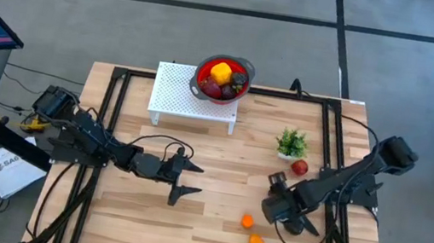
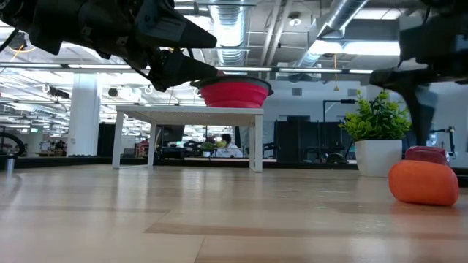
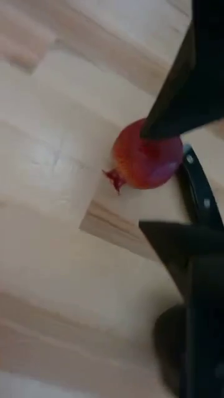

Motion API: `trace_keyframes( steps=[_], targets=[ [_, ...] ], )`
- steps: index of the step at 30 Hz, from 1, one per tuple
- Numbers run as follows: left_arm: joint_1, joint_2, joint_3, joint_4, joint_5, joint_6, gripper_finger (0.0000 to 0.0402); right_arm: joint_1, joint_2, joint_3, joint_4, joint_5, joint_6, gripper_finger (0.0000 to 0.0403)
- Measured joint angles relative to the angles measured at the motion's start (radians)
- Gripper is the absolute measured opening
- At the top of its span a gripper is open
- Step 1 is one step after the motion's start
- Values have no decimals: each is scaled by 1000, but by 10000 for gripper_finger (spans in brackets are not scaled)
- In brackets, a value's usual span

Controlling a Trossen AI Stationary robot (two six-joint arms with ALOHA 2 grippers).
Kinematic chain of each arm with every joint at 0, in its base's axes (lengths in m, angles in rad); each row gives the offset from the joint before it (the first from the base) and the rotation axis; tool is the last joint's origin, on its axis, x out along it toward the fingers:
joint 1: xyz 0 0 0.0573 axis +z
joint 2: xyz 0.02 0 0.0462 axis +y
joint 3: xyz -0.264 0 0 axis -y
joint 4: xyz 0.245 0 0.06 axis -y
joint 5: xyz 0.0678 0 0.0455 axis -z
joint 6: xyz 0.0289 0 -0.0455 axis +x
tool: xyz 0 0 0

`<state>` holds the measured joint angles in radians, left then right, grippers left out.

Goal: Pick & Place Fruit
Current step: Put the red pomegranate into the red strainer bowl on the shelf

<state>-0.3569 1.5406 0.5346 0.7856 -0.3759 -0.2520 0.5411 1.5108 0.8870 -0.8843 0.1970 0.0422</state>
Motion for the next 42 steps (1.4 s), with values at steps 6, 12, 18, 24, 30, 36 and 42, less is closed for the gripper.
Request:
trace_keyframes(
  steps=[6,12,18,24,30,36,42],
  targets=[
    [0,0,0,0,0,0,301,0,61,0,-2,63,-183,328],
    [0,0,0,0,0,0,301,-14,150,0,-2,94,-243,331],
    [0,0,0,0,1,0,301,-12,207,4,-7,151,-229,281],
    [0,0,0,0,1,0,301,-12,185,-2,12,154,-199,216],
    [0,0,0,0,1,0,301,-45,139,-2,97,148,-81,167],
    [0,0,0,0,0,0,301,-135,26,-95,503,171,-42,183],
    [0,0,0,0,0,0,301,-305,-93,-182,1106,173,-115,179]
  ],
)
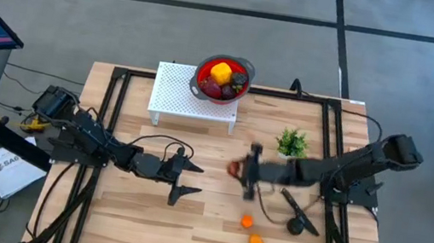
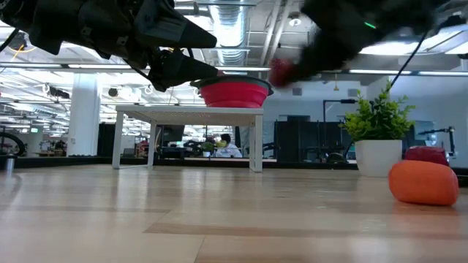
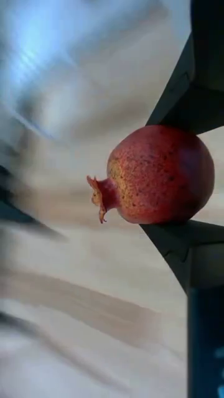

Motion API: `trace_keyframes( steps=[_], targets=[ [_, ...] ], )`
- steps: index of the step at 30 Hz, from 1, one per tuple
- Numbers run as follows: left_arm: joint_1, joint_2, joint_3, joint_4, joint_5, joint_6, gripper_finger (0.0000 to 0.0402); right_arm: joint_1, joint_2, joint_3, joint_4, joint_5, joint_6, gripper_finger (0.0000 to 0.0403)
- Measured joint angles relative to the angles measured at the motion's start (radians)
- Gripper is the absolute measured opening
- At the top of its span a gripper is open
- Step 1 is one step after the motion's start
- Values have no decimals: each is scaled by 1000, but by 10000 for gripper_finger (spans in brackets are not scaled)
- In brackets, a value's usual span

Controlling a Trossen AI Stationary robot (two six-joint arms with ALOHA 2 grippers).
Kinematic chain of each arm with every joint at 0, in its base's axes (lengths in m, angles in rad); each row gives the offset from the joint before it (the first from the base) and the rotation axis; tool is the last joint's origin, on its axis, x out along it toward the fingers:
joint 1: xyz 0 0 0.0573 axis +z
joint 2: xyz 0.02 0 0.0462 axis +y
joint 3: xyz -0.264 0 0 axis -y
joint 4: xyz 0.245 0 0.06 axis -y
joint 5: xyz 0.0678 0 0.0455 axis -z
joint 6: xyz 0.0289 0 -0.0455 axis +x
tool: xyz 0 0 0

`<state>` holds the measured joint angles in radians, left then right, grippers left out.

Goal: Pick & Place Fruit
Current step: Put the red pomegranate into the red strainer bowl on the shelf

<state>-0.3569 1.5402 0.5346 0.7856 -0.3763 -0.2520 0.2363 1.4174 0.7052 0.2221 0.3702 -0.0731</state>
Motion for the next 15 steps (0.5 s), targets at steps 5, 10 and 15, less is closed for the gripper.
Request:
trace_keyframes(
  steps=[5,10,15],
  targets=[
    [0,0,0,0,0,0,301,-164,-16,33,327,-5,-3,181],
    [0,0,0,0,-1,0,301,-326,14,175,279,-26,57,185],
    [0,0,-1,0,-1,0,301,-448,96,342,111,-92,89,184]
  ],
)
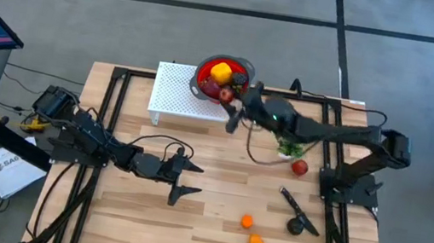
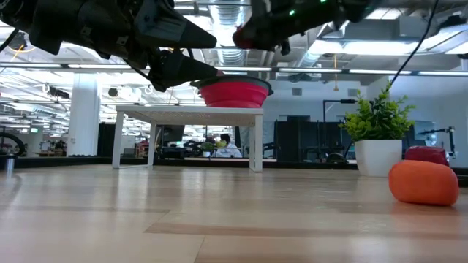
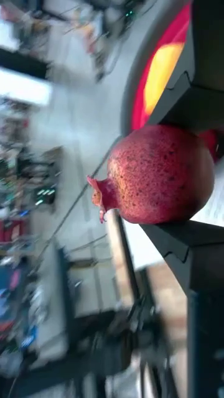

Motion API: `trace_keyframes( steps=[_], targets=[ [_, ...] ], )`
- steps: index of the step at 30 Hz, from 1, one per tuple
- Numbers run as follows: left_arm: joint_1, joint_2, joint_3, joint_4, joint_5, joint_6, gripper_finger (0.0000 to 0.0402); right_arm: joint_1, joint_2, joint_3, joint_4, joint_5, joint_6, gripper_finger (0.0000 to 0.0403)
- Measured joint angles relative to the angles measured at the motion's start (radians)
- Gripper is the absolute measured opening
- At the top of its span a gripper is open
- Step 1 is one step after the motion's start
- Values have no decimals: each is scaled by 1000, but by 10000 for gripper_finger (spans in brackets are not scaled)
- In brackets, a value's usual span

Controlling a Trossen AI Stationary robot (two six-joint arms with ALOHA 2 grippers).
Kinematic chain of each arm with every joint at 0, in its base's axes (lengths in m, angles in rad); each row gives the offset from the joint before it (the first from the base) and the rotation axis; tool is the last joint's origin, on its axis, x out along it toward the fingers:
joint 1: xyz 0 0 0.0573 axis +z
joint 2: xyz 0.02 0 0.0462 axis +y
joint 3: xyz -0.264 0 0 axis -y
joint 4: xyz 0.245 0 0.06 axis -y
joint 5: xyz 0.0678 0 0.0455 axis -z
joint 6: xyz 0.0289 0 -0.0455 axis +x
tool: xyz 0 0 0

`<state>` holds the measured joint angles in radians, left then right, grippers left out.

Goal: Pick & Place Fruit
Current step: Put the red pomegranate into the red strainer bowl on the shelf, then put the orange tangerine into the red strainer bowl on the shelf

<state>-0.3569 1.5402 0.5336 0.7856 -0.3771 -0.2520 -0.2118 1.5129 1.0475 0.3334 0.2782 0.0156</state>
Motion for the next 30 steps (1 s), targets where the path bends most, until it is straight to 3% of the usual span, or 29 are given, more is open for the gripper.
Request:
trace_keyframes(
  steps=[11,30],
  targets=[
    [0,0,-1,0,0,0,301,-132,178,174,-130,-75,91,200],
    [0,0,-3,0,0,0,301,-161,168,176,-170,-75,102,252]
  ],
)
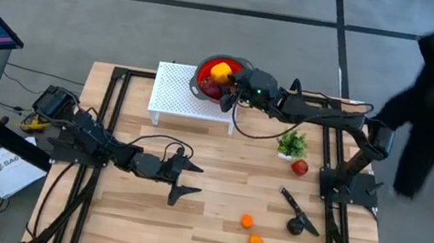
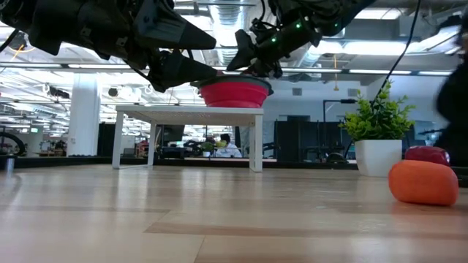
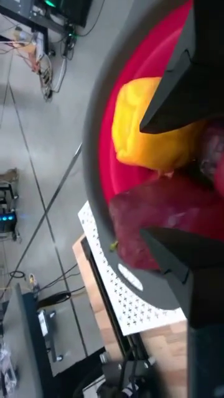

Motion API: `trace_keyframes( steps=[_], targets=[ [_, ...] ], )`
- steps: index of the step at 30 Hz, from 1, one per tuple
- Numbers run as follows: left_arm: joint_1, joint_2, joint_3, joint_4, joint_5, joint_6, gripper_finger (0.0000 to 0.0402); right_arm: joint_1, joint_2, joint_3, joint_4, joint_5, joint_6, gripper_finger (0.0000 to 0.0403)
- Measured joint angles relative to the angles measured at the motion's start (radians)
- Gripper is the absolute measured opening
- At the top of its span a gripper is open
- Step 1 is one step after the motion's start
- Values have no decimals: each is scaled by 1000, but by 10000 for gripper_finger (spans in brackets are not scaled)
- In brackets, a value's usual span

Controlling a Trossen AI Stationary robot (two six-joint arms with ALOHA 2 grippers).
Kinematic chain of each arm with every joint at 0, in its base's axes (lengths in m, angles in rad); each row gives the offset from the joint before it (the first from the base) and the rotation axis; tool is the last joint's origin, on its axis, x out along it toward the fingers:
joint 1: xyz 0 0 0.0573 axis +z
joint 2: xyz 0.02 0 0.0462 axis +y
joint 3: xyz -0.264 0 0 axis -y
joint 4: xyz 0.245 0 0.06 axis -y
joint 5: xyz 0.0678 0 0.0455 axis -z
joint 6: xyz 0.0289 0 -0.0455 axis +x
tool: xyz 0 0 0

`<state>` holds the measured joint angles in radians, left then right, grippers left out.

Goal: Pick & Place Fruit
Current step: Put the orange tangerine into the red strainer bowl on the shelf

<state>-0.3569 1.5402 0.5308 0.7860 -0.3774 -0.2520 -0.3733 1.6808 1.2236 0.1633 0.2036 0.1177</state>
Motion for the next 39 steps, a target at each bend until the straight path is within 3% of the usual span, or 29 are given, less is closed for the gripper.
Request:
trace_keyframes(
  steps=[8,12,16,23,27,32,35,39],
  targets=[
    [0,0,0,0,0,0,301,63,-141,0,-67,5,-137,246],
    [0,0,0,0,0,0,301,194,-249,0,-260,12,-230,233],
    [0,0,0,0,0,0,301,390,-317,0,-517,88,-255,215],
    [0,0,0,0,0,0,301,747,-333,-1,-911,115,-59,179],
    [0,0,0,0,0,0,301,897,-294,-27,-983,111,120,161],
    [0,0,0,0,0,0,301,1004,-196,-61,-962,90,286,153],
    [0,0,0,0,0,0,301,1009,-129,-80,-943,34,368,174],
    [0,0,-2,0,0,0,301,990,-21,-84,-915,-11,389,241]
  ],
)
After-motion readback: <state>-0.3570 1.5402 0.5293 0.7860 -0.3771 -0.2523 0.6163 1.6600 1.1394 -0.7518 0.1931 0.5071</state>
